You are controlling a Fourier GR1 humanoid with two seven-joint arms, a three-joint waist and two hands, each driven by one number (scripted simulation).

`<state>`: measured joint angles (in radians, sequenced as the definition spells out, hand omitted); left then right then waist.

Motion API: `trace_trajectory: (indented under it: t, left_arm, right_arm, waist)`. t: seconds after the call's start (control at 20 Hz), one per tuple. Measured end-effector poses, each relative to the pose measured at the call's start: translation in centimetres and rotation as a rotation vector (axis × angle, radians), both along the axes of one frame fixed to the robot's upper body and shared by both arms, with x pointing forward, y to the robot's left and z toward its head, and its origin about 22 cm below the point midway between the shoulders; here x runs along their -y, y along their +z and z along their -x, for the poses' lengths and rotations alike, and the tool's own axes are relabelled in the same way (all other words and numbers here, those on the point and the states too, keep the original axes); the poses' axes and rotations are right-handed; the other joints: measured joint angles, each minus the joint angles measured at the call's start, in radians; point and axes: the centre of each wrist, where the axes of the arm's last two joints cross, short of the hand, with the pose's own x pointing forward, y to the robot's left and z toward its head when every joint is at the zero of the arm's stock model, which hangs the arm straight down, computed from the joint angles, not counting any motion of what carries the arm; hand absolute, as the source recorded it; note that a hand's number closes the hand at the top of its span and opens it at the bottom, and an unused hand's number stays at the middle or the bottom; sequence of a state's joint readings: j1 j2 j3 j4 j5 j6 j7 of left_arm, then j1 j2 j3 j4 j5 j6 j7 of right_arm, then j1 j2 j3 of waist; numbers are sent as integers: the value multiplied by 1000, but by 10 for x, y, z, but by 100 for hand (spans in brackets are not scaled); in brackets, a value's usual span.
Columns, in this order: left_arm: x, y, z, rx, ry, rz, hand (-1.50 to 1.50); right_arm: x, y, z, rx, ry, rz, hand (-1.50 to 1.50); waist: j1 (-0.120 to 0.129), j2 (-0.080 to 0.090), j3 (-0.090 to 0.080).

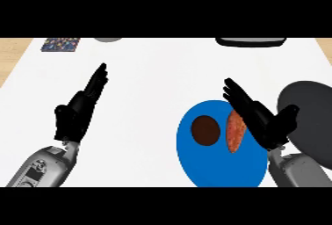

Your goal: Pick the sweet potato from the plate and place it in the pan

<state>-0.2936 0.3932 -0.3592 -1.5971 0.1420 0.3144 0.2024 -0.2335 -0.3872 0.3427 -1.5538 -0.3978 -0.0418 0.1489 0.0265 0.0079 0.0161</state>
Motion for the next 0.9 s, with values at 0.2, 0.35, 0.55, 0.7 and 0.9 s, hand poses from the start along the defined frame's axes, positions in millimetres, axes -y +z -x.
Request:
trace_trajectory:
  t: [0.2,0.35,0.55,0.7,0.9]
  left_arm:
    - [-2,-12,9,32,6,45,0]
    - [0,-20,18,60,3,105,0]
    - [3,-42,33,51,-3,178,0]
    - [0,-56,39,59,-12,203,0]
    - [-2,-56,40,63,-18,223,0]
  right_arm:
    - [23,13,-14,115,20,-103,150]
    - [56,33,-25,229,-20,-77,150]
    - [112,18,-8,244,-197,-43,-150]
    - [141,8,12,271,-190,-7,-150]
    - [171,11,22,318,-171,112,-150]
  waist:
    - [-10,-3,-10]
    - [-16,-5,-15]
    - [-34,-7,-16]
    - [-35,-8,-16]
    - [-31,-8,-16]
